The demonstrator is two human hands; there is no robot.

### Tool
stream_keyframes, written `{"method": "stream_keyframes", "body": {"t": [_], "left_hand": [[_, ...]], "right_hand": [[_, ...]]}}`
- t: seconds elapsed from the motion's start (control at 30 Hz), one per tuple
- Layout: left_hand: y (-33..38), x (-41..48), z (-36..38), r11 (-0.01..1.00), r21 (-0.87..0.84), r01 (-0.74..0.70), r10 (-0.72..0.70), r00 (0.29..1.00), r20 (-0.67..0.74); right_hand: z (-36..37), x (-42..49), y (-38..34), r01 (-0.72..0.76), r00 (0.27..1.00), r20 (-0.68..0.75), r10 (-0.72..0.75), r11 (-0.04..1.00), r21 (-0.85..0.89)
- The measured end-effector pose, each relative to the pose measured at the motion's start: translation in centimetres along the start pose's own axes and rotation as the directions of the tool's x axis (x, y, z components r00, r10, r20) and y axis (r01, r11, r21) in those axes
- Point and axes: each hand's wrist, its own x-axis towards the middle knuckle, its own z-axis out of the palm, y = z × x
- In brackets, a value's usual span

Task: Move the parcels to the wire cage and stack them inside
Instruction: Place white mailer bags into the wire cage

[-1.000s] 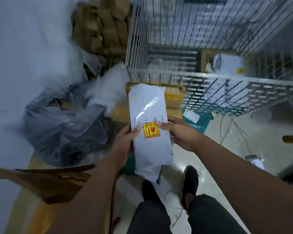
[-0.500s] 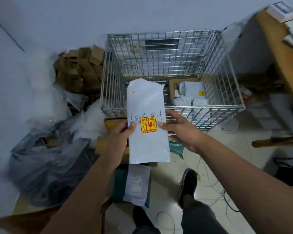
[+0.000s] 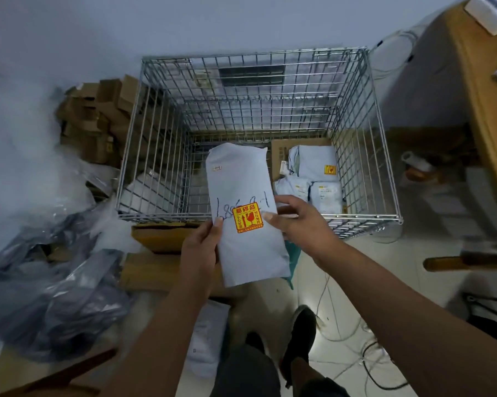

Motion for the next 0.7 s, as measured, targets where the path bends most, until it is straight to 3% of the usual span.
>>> {"method": "stream_keyframes", "body": {"t": [0.17, 0.47, 0.7], "left_hand": [[0.9, 4.1, 1.1, 1.000, 0.014, -0.001, 0.000, 1.000, 0.017], [4.7, 13.7, 5.6, 0.963, 0.262, -0.071, 0.048, 0.994, 0.094], [6.2, 23.5, 10.6, 0.956, 0.293, -0.001, -0.018, 0.998, 0.063]], "right_hand": [[-0.6, 3.9, -0.8, -0.043, 0.994, -0.098, 0.038, 0.998, -0.046], [-2.9, 12.4, -3.5, -0.084, 0.972, -0.231, 0.052, 0.988, -0.130], [-6.3, 20.9, -4.5, -0.110, 0.969, -0.234, 0.077, 0.985, -0.131]]}}
